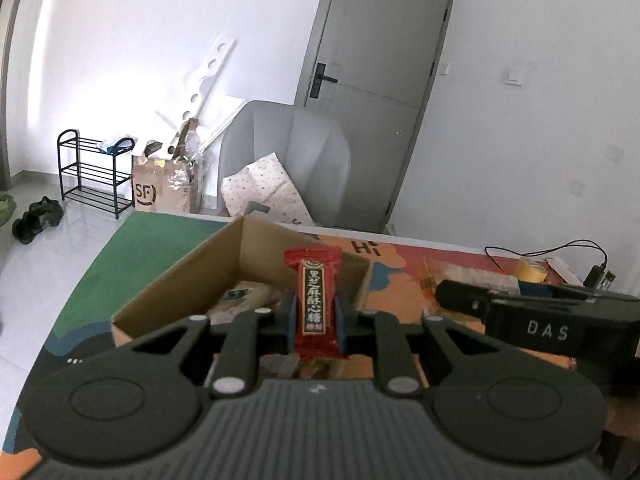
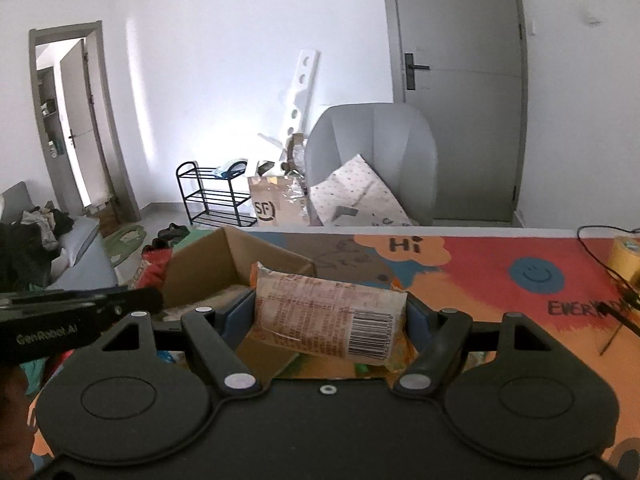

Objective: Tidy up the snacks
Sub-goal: 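Carry the red bar and biscuit pack over the cardboard box, then open the left gripper to drop the red bar while the right releases the biscuit pack into the box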

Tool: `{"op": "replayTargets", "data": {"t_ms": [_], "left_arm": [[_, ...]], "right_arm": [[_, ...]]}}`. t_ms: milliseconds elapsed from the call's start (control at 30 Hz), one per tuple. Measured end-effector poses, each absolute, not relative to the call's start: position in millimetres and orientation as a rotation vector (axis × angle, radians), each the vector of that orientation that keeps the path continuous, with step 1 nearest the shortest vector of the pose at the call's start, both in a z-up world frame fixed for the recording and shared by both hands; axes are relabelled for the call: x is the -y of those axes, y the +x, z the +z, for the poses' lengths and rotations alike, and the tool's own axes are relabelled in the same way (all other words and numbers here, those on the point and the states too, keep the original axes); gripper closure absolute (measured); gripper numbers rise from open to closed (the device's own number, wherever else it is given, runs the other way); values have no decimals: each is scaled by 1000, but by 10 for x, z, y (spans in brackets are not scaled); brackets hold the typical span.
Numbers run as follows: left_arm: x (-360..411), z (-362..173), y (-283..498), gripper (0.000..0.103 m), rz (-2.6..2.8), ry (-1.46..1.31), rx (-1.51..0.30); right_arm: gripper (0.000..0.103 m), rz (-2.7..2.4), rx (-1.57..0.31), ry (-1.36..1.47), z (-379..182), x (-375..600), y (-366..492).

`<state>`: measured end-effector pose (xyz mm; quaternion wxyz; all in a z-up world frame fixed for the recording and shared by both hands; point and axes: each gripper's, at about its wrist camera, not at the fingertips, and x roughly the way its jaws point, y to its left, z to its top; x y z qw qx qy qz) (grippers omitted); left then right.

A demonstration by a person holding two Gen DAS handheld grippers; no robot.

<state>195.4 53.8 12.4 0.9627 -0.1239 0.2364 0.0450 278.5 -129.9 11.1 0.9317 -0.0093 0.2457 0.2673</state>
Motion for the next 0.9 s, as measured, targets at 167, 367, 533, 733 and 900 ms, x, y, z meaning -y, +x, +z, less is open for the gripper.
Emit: {"op": "replayTargets", "data": {"t_ms": [167, 367, 533, 733, 900], "left_arm": [[-640, 58, 1959, 85, 95, -274, -494], [-795, -19, 1972, 81, 138, -319, -503], [-963, -29, 1938, 77, 150, -364, -506], [-1086, -13, 1846, 57, 173, -367, -486], [-1172, 2, 1815, 52, 184, -381, -472]], "right_arm": [[30, 561, -494, -33, 143, 1160, 2772], [29, 578, -485, -54, 175, 994, 2768], [30, 595, -482, -58, 180, 865, 2787], [29, 634, -486, -50, 172, 710, 2864], [29, 669, -491, -33, 197, 590, 2913]]}}
